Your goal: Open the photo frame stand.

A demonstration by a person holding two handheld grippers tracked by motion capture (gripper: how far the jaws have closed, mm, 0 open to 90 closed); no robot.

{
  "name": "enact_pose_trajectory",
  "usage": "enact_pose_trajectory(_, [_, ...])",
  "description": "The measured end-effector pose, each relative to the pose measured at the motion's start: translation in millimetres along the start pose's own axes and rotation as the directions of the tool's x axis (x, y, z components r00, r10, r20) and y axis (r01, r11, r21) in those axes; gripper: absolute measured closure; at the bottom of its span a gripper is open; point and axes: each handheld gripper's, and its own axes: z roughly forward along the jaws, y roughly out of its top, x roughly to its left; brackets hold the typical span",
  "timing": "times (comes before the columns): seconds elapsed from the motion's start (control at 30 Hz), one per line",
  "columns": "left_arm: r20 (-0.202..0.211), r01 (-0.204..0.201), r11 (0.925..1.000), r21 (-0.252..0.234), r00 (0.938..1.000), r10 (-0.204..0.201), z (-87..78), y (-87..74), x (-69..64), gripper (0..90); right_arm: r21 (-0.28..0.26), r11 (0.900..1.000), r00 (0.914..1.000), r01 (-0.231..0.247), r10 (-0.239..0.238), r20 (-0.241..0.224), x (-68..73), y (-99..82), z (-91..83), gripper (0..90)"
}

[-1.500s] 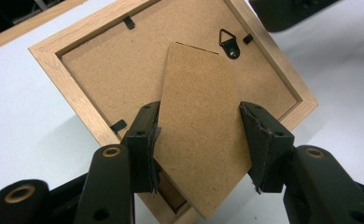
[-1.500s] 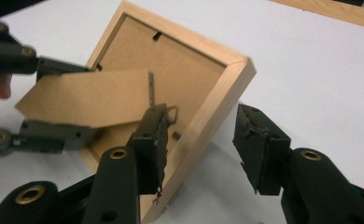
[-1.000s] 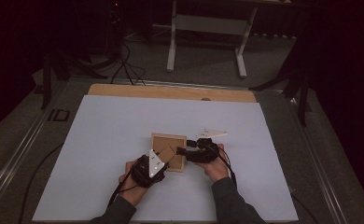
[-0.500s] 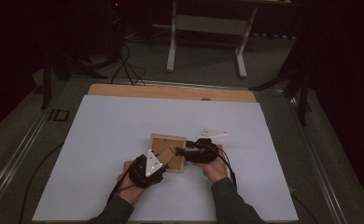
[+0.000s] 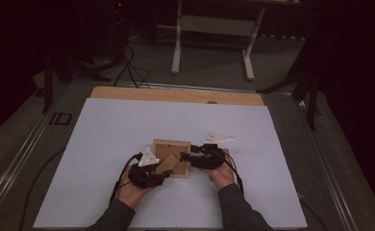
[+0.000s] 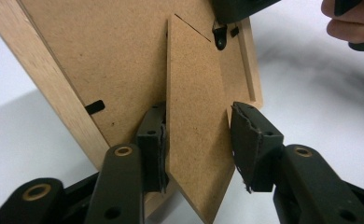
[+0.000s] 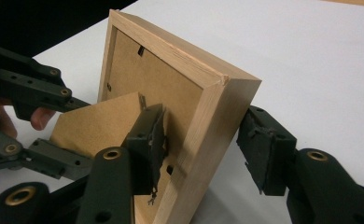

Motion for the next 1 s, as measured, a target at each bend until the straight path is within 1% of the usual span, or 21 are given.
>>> enact_pose_trajectory(0.03, [-0.001,-0.019,0.9998,0.005,0.9998,0.019,-0.4,0.1,-0.9,60.8,-0.002,1.0,1.0,0.005,-0.005,0.0,0.3,0.2,-0.2,50.9])
enact_pose_trajectory(0.13, [0.009,-0.036,0.9993,0.009,0.9993,0.036,-1.2,0.4,-0.4,62.5,-0.007,0.9999,0.9999,0.016,-0.016,-0.004,2.2,1.0,-1.5,51.9])
enact_pose_trajectory(0.3, [0.014,-0.035,0.9994,0.009,0.9993,0.035,0.3,0.3,1.9,63.7,-0.013,0.9996,0.9997,0.024,-0.024,0.0,3.0,1.7,-3.1,53.3])
enact_pose_trajectory(0.47, [0.009,-0.045,0.999,0.008,0.999,0.045,1.6,0.5,2.7,64.3,-0.022,0.9992,0.9994,0.035,-0.034,0.007,2.9,2.3,-5.6,56.2])
enact_pose_trajectory(0.8, [0.009,-0.064,0.9979,0.01,0.9979,0.064,2.7,1.2,3.3,64.9,-0.026,0.9986,0.9989,0.046,-0.046,0.011,3.2,2.8,-8.0,57.2])
enact_pose_trajectory(0.83, [0.008,-0.07,0.9975,0.01,0.9975,0.07,2.6,1.8,3.4,64.9,-0.026,0.9985,0.9987,0.049,-0.048,0.013,3.3,2.9,-8.5,57.4])
enact_pose_trajectory(1.0, [0.011,-0.074,0.9973,0.003,0.9972,0.074,2.4,2.7,2.9,66.0,-0.034,0.9979,0.9984,0.055,-0.054,0.015,3.5,3.5,-10.9,58.4])
